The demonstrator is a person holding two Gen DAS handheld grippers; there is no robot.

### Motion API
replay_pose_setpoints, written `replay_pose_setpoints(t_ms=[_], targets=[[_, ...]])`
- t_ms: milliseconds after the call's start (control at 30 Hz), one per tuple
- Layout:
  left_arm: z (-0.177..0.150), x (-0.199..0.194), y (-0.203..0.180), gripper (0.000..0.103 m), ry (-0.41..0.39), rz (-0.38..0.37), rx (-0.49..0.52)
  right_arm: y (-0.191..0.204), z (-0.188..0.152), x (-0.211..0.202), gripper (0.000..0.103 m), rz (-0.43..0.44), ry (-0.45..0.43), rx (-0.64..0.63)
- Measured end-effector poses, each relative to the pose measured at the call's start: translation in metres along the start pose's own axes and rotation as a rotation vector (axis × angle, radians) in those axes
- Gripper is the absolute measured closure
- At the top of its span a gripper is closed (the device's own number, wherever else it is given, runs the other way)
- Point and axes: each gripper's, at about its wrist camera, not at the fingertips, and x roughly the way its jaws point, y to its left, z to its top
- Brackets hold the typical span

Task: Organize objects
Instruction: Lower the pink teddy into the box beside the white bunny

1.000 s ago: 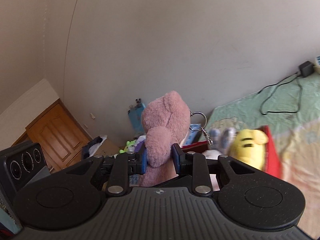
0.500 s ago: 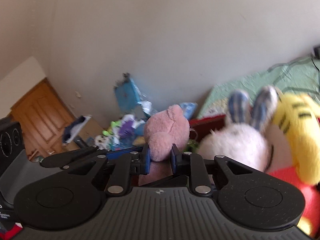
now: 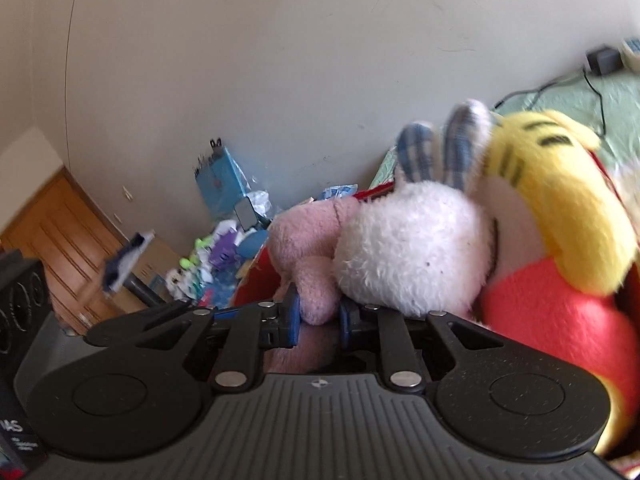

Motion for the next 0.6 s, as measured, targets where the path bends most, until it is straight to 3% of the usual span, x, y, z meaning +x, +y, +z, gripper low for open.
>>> replay_pose_setpoints(t_ms=[200, 400, 600], targets=[[-0.008, 0.0, 0.018, 0.022, 0.024, 0.025, -0.039, -0.004, 0.001, 0.025, 0.083, 0.007, 0.05, -0.009], [-0.013, -0.006, 0.019, 0.012, 0.045, 0.004, -0.081, 0.005, -0.005, 0.016, 0.081, -0.028, 0.067, -0.037], [-0.016, -0.01, 0.025, 0.01, 0.064, 0.017, -0.105, 0.006, -0.002, -0.009, 0.076, -0.046, 0.02, 0.008]])
